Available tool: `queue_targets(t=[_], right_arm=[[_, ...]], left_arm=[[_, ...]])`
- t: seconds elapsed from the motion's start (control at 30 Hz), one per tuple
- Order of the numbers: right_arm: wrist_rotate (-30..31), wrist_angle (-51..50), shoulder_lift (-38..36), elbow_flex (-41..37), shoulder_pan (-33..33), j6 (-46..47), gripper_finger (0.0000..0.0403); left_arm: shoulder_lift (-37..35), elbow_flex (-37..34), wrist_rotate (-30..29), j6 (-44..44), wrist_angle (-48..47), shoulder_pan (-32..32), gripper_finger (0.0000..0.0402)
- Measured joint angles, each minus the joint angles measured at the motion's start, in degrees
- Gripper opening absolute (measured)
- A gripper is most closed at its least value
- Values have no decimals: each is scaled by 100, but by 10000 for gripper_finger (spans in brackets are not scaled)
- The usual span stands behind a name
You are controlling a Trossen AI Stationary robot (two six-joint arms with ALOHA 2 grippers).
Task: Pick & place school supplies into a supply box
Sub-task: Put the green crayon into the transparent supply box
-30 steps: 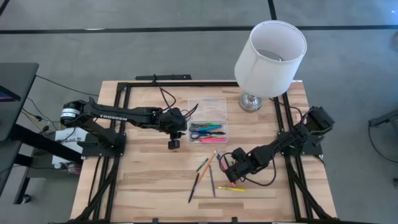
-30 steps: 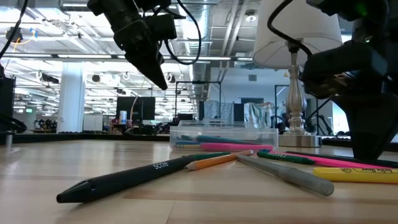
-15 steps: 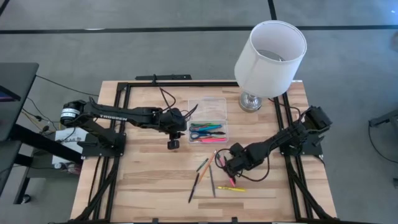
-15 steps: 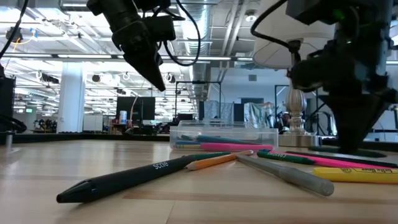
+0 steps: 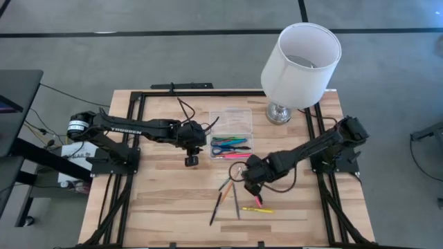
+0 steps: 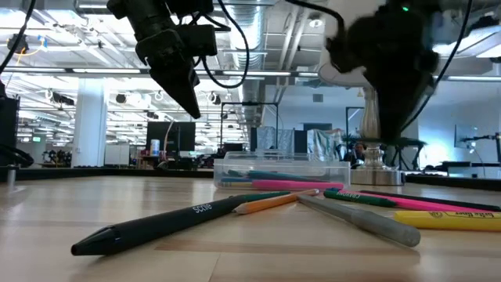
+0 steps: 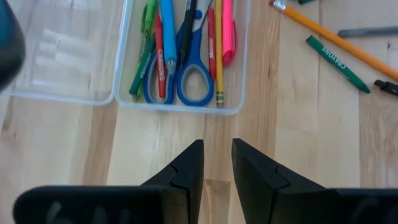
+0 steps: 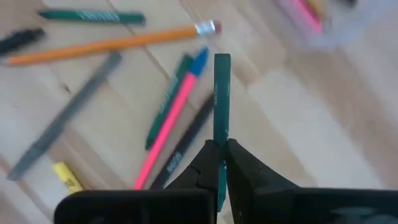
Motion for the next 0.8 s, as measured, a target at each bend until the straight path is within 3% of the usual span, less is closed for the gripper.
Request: queue_targets(t=[0.23, 0.43, 0.63, 0.8], right_arm=[[154, 187, 0, 250, -715, -1782, 1], [82, 1197, 0, 255, -1544, -3641, 2], [-486, 2069, 105, 266, -2239, -5120, 3], [-875, 2434, 369, 263, -2564, -5839, 3]], left_arm=[[1, 0, 41, -332, -324, -31, 77], [2, 0, 55, -609, -471, -264, 77], [2, -1, 13, -982, -485, -628, 77], [2, -2, -390, -1269, -473, -911, 77]])
